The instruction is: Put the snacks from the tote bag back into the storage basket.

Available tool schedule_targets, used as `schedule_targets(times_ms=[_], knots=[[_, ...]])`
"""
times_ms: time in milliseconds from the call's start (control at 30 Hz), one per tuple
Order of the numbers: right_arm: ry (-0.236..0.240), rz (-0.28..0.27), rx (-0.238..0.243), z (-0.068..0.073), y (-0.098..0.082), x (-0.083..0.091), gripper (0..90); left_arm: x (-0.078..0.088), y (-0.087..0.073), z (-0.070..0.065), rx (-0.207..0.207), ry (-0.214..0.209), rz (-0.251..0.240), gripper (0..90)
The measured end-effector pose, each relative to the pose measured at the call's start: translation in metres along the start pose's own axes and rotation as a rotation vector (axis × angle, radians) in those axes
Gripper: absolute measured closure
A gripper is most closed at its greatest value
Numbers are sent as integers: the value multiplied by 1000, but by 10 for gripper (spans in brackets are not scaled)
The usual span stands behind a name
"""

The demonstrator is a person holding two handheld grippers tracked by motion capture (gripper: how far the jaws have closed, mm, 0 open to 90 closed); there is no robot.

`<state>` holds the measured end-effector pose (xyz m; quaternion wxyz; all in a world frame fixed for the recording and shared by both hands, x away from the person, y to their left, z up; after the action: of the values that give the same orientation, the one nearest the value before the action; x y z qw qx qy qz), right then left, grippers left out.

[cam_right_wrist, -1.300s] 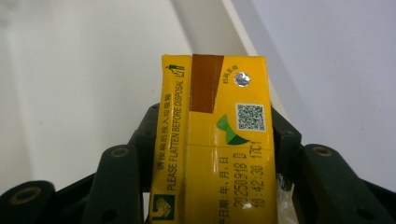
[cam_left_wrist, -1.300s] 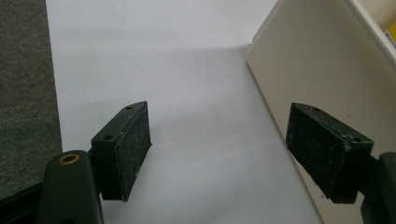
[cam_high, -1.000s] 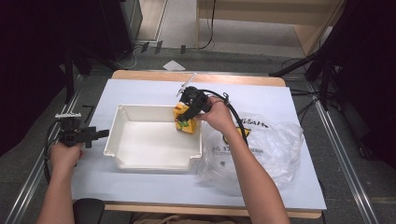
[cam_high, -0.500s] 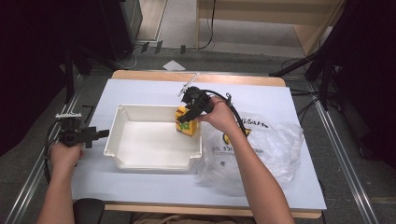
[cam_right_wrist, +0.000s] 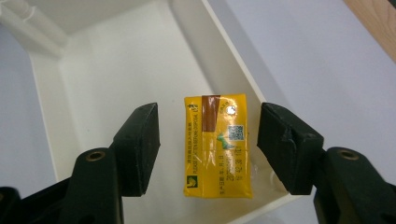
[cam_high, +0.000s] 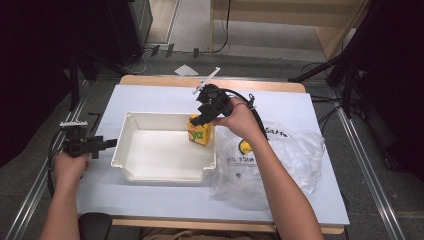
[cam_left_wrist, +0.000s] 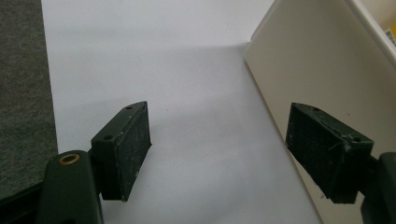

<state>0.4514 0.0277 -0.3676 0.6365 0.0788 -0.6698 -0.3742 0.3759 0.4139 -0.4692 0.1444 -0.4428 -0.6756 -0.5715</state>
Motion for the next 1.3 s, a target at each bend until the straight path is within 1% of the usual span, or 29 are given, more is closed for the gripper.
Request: schedule_targets(times_ms=[67, 133, 167, 233, 267, 400, 467, 533, 567, 633, 700, 767, 833, 867, 900, 1100, 1133, 1300], knots=[[8, -8, -6, 3, 0, 5, 432, 0, 0, 0, 2, 0, -2, 233], [6, -13, -3, 5, 1, 7, 434, 0, 0, 0, 2, 0, -1, 233], [11, -16, -3, 9, 1, 11, 465, 0, 0, 0, 2, 0, -1, 233], [15, -19, 3, 11, 2, 12, 478, 0, 0, 0, 1, 1, 0, 233], [19, -18, -2, 15, 1, 13, 522, 0, 0, 0, 1, 0, -2, 233], [55, -30, 5, 24, -1, 13, 606, 0, 0, 0, 1, 0, -1, 233], [51, -31, 11, 28, -3, 11, 631, 0, 0, 0, 2, 1, -1, 234], [58, -24, 7, 31, -6, 7, 659, 0, 0, -1, 0, 0, -2, 233], [62, -18, 3, 32, -8, 6, 679, 0, 0, -1, 0, 1, 0, 233], [79, -2, 9, 33, -11, 1, 720, 0, 0, -1, 0, 0, 0, 234], [79, 6, 0, 32, -14, -3, 757, 0, 0, -1, 0, 1, -2, 233], [95, 12, -13, 32, -16, -5, 798, -1, 0, 0, 1, 1, -1, 233], [97, 22, -29, 32, -19, -8, 839, -1, 0, -1, 1, 1, 1, 233], [97, 16, -19, 31, -20, -10, 862, -1, 0, -1, 0, -1, 4, 233], [104, 22, -26, 32, -22, -11, 896, -1, 0, -1, 0, -1, 2, 233], [98, 25, -30, 32, -32, -21, 900, 0, 0, -1, -2, -1, 1, 234], [90, 45, -46, 31, -36, -25, 900, 0, 0, -1, -2, -1, 3, 233], [59, 65, -65, 22, -45, -32, 900, -1, 0, -1, -3, -1, 5, 234]])
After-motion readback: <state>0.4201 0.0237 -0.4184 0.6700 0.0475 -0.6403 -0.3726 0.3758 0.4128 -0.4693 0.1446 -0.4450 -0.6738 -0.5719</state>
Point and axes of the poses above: each handheld gripper's, and its own axes: x roughly backward along the jaws, y roughly out of its top, z roughly to its left, the point moved 4 cm from there along -x, roughly forward along the jaws
